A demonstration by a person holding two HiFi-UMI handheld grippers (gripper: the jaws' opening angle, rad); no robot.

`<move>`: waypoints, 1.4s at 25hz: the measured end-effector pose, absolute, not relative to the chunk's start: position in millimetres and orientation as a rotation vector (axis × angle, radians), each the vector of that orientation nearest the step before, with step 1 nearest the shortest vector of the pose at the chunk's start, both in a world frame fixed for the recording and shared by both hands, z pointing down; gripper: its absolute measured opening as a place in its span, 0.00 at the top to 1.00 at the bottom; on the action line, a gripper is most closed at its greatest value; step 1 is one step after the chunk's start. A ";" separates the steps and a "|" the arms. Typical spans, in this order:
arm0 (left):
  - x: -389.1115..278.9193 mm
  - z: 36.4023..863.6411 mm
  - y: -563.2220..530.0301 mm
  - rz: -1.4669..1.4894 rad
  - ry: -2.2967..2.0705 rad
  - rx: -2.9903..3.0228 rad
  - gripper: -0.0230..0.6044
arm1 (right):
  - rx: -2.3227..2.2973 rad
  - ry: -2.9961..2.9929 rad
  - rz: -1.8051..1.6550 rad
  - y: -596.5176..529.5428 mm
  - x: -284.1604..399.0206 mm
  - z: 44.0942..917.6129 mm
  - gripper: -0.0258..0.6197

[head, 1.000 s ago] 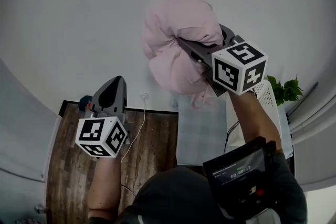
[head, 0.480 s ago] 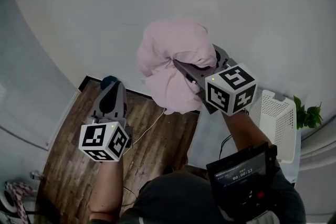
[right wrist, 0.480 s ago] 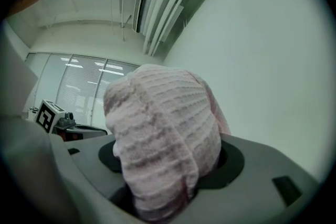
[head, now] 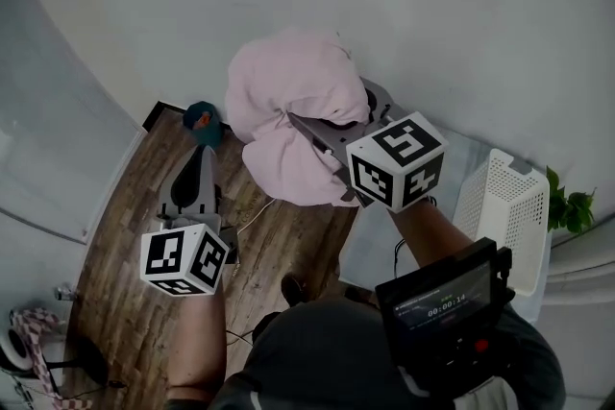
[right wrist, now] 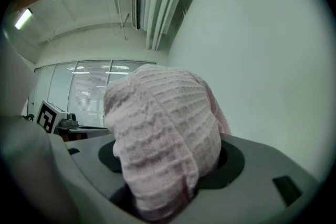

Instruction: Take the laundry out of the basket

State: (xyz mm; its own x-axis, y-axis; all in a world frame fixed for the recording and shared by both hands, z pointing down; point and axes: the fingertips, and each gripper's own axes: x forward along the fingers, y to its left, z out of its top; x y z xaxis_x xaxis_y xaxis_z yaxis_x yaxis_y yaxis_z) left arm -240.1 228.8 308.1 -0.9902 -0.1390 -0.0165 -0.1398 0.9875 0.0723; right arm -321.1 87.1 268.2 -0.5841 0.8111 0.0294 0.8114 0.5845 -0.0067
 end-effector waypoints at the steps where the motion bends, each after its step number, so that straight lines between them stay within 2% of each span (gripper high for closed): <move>1: -239.3 312.6 231.7 0.128 3.125 -0.210 0.95 | -1.421 -2.767 -0.006 89.1 -319.6 271.8 0.45; 18: -243.4 344.8 244.7 0.189 3.157 -0.264 0.95 | -1.329 -2.767 0.010 95.5 -311.5 320.3 0.45; 35: -245.9 348.8 244.2 0.183 3.159 -0.266 0.95 | -1.333 -2.778 0.001 97.6 -307.3 326.2 0.45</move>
